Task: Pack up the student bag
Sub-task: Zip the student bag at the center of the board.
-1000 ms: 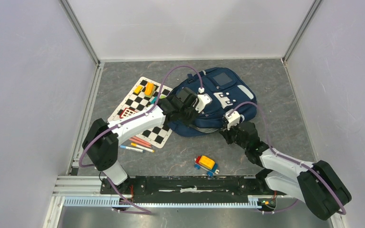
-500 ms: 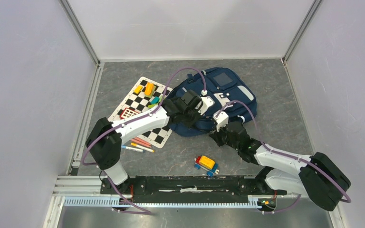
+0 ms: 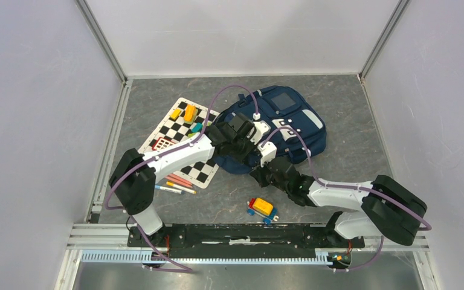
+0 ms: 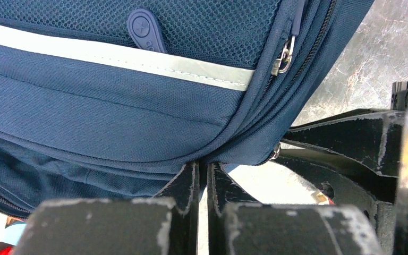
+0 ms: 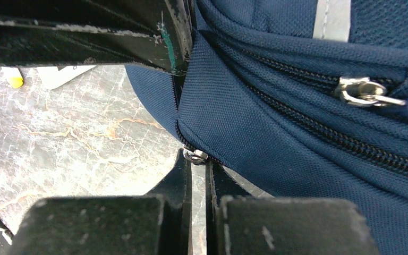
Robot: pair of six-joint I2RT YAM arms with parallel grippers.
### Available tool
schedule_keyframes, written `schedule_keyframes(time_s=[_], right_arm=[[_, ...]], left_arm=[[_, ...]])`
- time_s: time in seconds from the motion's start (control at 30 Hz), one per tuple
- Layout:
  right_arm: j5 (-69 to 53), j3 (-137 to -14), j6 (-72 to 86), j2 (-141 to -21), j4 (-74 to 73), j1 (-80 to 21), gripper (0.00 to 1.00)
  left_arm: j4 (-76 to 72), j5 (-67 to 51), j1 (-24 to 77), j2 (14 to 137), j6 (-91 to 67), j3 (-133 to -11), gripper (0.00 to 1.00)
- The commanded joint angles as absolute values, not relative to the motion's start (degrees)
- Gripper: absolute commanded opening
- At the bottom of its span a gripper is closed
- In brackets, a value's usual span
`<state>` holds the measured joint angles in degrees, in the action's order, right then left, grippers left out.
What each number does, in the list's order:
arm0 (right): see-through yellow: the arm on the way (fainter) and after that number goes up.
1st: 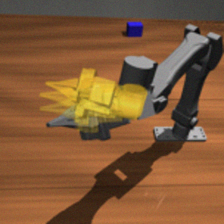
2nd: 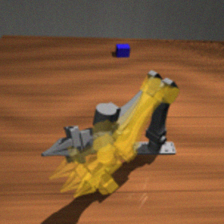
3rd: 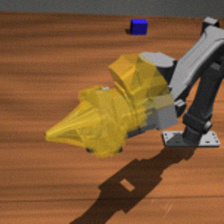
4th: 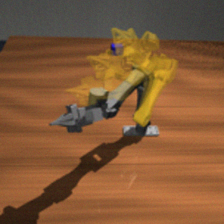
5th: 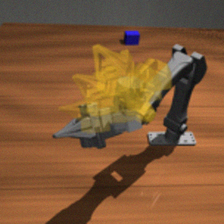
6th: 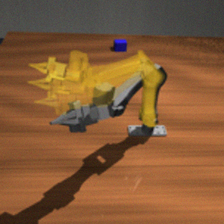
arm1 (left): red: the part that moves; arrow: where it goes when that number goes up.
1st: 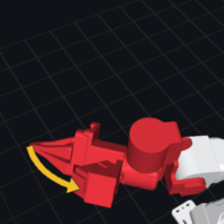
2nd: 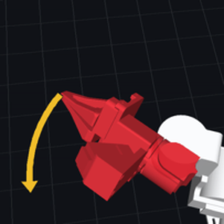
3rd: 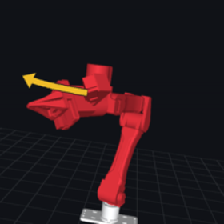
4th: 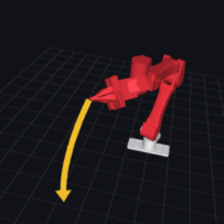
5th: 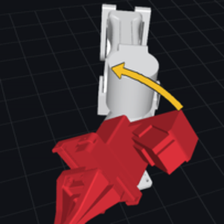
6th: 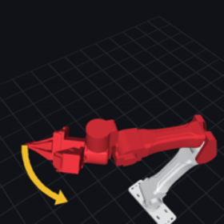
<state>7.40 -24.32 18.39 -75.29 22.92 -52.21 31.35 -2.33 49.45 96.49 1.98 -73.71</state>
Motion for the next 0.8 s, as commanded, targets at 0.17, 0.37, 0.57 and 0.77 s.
schedule_keyframes(time_s=[0.17,0.37,0.57,0.77], right_arm=[[10.99,-26.77,22.13,-70.24,23.24,-54.67,0.2],[17.07,-27.61,20.41,-60.9,7.91,-54.67,0.54],[27.95,-31.53,20.32,-54.38,-8.93,-53.82,0.82],[32.15,-36.59,18.97,-53.72,-17.98,-47.99,0.98]], left_arm=[[21.1,5.15,49.92,88.31,-5.14,-67.99,0.3],[19.1,13.01,49.92,78.85,-9.29,-61.84,0.71],[13.73,13.81,50.17,68.22,-13.41,-52.79,0.84],[7.08,14.04,56.12,63.97,-22.59,-46.06,0.82]])
